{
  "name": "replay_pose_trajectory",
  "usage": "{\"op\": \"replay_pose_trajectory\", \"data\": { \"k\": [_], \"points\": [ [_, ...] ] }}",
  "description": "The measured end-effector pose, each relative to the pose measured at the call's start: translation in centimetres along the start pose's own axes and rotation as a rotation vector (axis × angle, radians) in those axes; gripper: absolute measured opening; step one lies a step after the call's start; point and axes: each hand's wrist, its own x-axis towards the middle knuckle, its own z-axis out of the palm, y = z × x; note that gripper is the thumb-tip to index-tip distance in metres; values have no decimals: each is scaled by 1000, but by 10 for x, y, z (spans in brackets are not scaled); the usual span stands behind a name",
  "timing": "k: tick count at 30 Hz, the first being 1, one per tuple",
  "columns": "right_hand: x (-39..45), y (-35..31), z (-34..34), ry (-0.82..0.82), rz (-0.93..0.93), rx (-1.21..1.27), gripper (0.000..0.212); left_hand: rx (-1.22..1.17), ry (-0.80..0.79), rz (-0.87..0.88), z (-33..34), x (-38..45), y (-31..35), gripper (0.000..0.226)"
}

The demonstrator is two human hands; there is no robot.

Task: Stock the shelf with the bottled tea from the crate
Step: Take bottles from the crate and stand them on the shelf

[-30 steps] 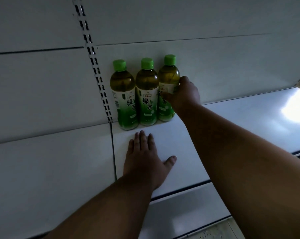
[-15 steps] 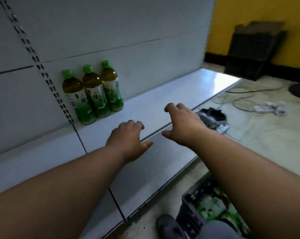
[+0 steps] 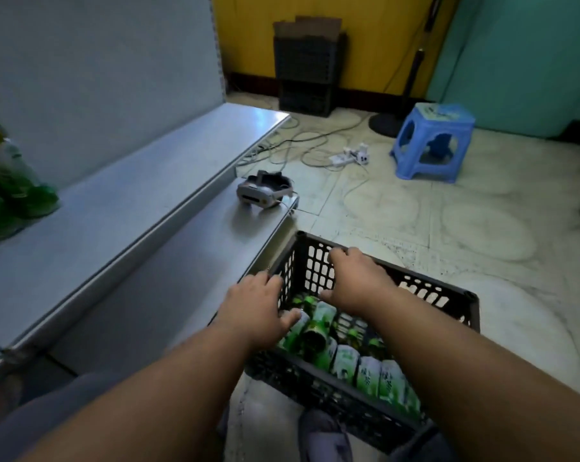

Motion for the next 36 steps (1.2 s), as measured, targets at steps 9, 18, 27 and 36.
{"op": "replay_pose_trajectory", "data": {
  "k": [9, 18, 27, 36],
  "points": [
    [99, 70, 155, -226, 357, 327, 68, 40, -237, 96, 147, 63, 3, 100],
    [186, 96, 252, -330, 636, 551, 87, 31, -283, 81, 175, 71, 3, 101],
    [220, 119, 301, -525, 832, 933, 69, 9, -310, 63, 177, 74, 2, 102],
    [170, 113, 268, -373, 814, 1201, 60, 11, -288, 30, 176, 75, 3, 101]
  ]
}}
